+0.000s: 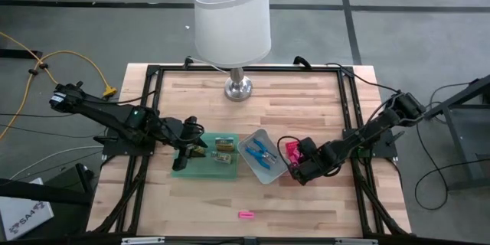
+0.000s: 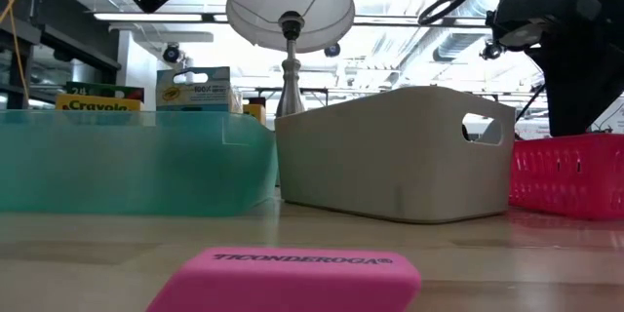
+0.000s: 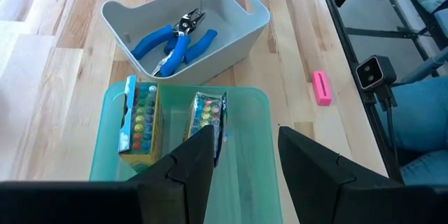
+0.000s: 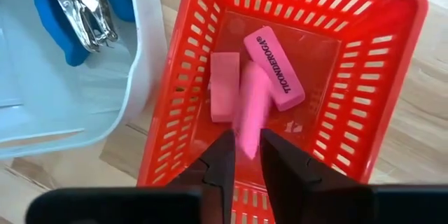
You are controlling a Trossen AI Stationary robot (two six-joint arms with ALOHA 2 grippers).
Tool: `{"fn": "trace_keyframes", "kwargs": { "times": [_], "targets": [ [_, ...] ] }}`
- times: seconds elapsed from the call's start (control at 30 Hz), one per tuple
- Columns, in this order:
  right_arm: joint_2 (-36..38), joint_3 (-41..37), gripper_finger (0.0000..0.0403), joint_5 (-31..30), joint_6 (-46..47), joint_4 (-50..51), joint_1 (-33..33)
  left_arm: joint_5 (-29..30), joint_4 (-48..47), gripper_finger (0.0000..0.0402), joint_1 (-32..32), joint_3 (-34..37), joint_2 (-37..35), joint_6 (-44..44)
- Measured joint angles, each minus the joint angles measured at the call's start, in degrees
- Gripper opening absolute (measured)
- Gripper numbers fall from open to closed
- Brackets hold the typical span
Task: Pick & Place School Supplies
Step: Put the pink eraser into the red bin
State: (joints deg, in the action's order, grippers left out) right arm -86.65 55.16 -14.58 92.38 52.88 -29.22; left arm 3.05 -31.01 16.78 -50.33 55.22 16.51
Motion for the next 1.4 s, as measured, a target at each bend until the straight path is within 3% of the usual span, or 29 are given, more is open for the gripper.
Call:
{"fn": "trace_keyframes", "kwargs": {
  "times": [0.43,0.83,1.1,1.4],
  "targets": [
    [0.00,0.00,0.0095,-0.22,-0.77,0.29,0.01,0.00,0.00,0.0156,0.00,0.00,0.00,-0.02],
    [4.46,0.04,0.0098,-1.47,-10.62,-0.71,0.91,0.02,0.00,0.0156,0.02,0.00,0.00,-0.02],
    [8.03,0.06,0.0097,-0.20,-22.47,-12.91,0.84,0.02,0.23,0.0156,0.02,0.00,0.00,0.00],
    [6.44,0.07,0.0097,2.96,-38.08,-32.95,0.82,0.00,0.26,0.0156,0.02,0.00,0.00,0.33]
  ]
}}
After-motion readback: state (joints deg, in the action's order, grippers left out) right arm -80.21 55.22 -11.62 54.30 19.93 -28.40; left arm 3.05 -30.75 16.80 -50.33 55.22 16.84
